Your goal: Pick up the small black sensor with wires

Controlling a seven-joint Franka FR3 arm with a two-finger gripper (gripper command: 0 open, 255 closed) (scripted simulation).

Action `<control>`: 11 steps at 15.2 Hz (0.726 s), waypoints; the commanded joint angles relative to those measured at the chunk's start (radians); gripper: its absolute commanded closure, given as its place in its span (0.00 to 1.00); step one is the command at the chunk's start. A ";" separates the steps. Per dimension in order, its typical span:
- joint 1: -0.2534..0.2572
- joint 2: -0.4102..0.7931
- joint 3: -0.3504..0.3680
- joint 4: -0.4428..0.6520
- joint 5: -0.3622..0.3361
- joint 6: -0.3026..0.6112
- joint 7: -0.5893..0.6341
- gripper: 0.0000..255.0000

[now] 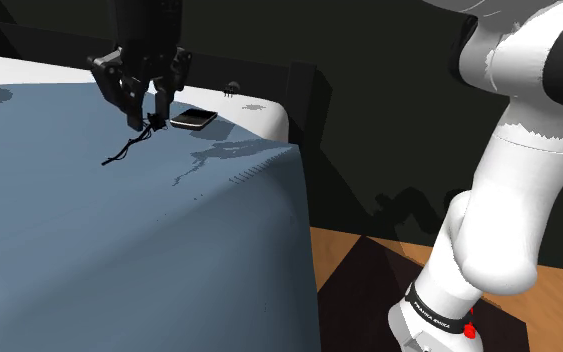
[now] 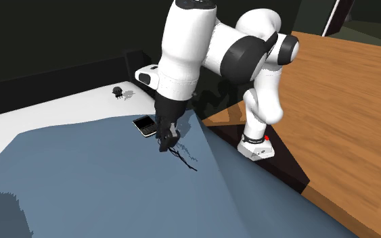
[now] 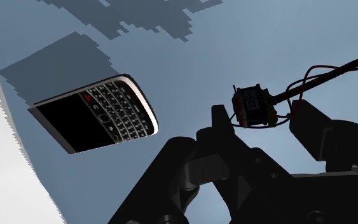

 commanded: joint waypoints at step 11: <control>0.039 0.077 0.014 0.232 -0.049 -0.172 -0.004 1.00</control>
